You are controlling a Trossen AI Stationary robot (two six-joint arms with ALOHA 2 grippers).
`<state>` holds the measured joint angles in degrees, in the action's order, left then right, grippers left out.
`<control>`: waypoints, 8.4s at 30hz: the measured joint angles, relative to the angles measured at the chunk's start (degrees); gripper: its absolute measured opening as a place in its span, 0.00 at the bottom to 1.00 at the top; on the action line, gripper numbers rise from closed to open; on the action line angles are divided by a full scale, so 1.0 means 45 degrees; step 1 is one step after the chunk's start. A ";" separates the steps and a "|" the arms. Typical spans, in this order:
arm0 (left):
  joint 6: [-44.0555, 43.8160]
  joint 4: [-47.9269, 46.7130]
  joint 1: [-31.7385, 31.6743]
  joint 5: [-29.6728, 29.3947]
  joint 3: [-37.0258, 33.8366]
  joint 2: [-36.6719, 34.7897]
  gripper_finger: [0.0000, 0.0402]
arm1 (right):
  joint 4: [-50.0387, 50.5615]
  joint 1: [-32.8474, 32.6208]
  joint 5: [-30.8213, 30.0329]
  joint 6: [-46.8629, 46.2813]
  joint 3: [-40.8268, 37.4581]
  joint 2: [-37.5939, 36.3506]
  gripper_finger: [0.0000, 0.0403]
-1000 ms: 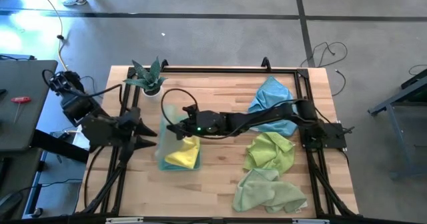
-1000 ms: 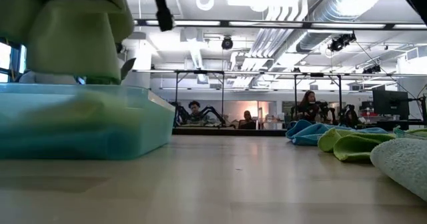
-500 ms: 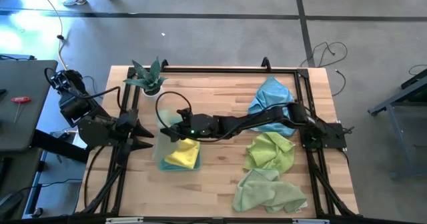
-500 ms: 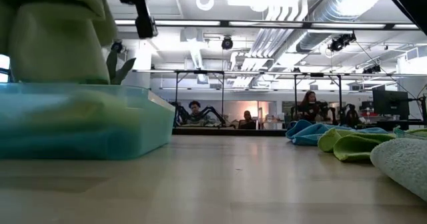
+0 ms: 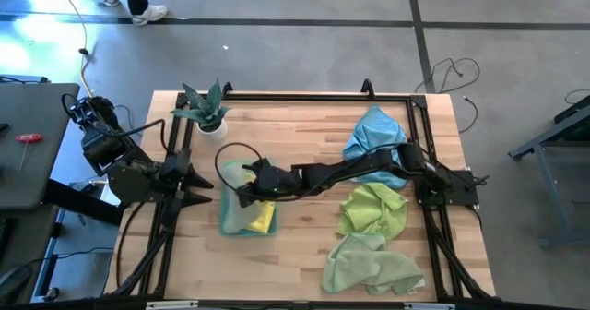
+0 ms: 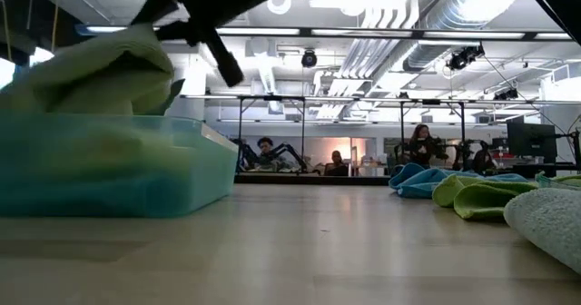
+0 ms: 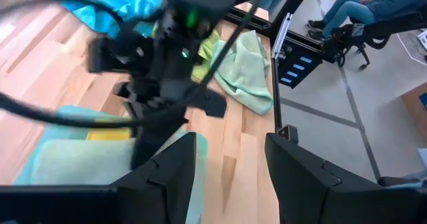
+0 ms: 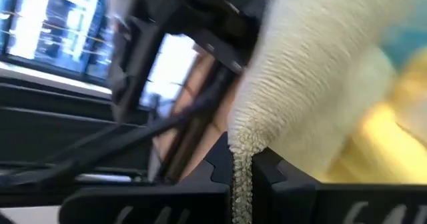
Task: Fold microfiber towels
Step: Put the top green microfiber towel into the green bin, then fold the light green microfiber towel
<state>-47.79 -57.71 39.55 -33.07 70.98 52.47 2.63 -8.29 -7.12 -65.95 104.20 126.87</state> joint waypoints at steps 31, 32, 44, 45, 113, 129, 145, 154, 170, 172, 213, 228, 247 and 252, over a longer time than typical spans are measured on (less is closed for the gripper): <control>-0.0342 -0.1195 0.0000 -0.0430 -0.0015 0.0790 0.42 | 0.4716 -0.0367 -0.0498 -0.0901 -0.0005 -0.0095 0.39; -0.0347 -0.1340 0.0000 -0.0430 -0.0015 0.0936 0.42 | 0.4706 -0.0306 -0.0178 -0.0641 -0.0005 -0.0150 0.43; -0.0359 -0.2425 -0.0428 -0.0468 -0.0024 0.3010 0.42 | 0.8426 0.0024 0.0153 0.1777 -0.0005 -0.1487 0.57; -0.0368 -0.2377 -0.0531 -0.0412 -0.0062 0.3180 0.42 | 0.8787 0.0023 0.0151 0.1874 -0.0005 -0.1578 0.57; 0.1733 0.7192 -0.5153 0.0537 -0.2526 0.3532 0.42 | 1.6458 -0.1336 0.2197 -0.1423 -0.9991 -1.0962 0.57; 0.1994 0.9194 -0.5571 0.0134 -0.2526 0.3536 0.42 | 1.2633 -0.2080 0.2743 -0.2415 -1.4197 -1.1264 0.57; 0.1527 0.9272 -0.5571 -0.0187 -0.2526 0.3536 0.42 | 1.2326 -0.2197 0.1732 -0.2580 -1.4795 -1.1264 0.57; 0.1525 0.9272 -0.5571 -0.0280 -0.2526 0.3536 0.42 | 1.2686 -0.2197 0.1621 -0.2525 -1.4819 -1.1259 0.36; 0.2701 0.9325 -0.5571 -0.0534 -0.2548 0.4328 0.42 | 1.2351 -0.2134 0.0585 -0.0637 -1.2479 -1.1268 0.01; 0.3225 0.9577 -0.5571 -0.0155 -0.2556 0.4547 0.42 | 1.2181 -0.2134 0.0435 0.0025 -1.1584 -1.1273 0.01; 0.6989 1.8834 -0.7723 0.3974 -0.2529 1.0101 0.42 | 0.9962 -0.1323 -0.1441 0.3885 -0.5416 -1.1268 0.00; 0.5935 1.4369 -0.7198 0.3952 -0.2540 1.0266 0.42 | 0.9497 -0.1235 -0.1695 0.4452 -0.5421 -1.1264 0.00; 0.4491 1.2988 -0.6970 0.4672 -0.2540 0.9975 0.03 | 0.9771 -0.1235 -0.1387 0.4701 -0.5425 -1.1264 0.00; 0.4313 1.0544 -0.6967 0.5200 -0.1899 0.9105 0.01 | 0.9834 -0.1235 -0.0201 0.4733 -0.5430 -1.1267 0.00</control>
<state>-28.38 -10.26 8.20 -9.67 62.44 93.44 46.89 -13.85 -8.02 -44.65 79.77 76.16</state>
